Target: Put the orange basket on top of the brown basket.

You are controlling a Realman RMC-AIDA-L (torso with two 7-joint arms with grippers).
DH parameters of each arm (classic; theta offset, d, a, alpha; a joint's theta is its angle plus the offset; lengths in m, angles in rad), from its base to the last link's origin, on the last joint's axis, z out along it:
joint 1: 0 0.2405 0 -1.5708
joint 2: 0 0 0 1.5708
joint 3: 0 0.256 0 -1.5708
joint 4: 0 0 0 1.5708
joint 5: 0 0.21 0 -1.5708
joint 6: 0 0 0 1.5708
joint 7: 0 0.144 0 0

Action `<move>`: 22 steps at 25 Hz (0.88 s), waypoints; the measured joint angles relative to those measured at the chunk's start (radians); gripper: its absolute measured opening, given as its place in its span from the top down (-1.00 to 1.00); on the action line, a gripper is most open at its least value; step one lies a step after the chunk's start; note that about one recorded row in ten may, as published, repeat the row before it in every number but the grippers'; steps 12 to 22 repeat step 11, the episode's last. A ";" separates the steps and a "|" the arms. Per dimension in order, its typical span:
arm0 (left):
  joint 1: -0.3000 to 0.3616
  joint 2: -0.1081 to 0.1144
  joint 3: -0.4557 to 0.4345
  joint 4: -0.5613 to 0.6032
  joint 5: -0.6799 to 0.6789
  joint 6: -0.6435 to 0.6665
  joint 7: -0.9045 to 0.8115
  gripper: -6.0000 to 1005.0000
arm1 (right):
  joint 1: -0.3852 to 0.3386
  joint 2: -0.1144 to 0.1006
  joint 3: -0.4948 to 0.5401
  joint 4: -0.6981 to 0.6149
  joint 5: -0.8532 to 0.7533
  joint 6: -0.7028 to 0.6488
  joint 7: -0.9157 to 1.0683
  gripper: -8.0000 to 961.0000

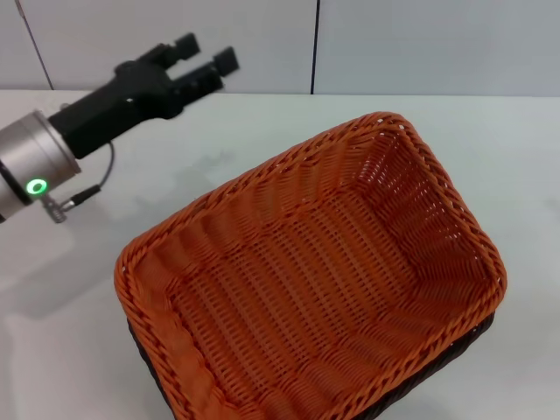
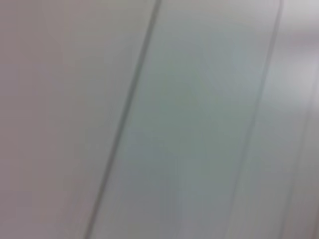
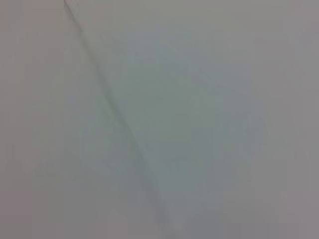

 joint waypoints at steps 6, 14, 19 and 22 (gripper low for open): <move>-0.009 -0.003 -0.128 0.074 -0.033 0.000 0.044 -0.67 | -0.009 0.033 0.243 0.200 0.130 0.026 -0.497 -0.57; 0.002 -0.004 -0.148 0.125 -0.148 -0.020 0.121 -0.67 | -0.011 0.035 0.292 0.334 0.267 0.097 -0.788 -0.57; 0.002 -0.004 -0.148 0.125 -0.148 -0.020 0.121 -0.67 | -0.011 0.035 0.292 0.334 0.267 0.097 -0.788 -0.57; 0.002 -0.004 -0.148 0.125 -0.148 -0.020 0.121 -0.67 | -0.011 0.035 0.292 0.334 0.267 0.097 -0.788 -0.57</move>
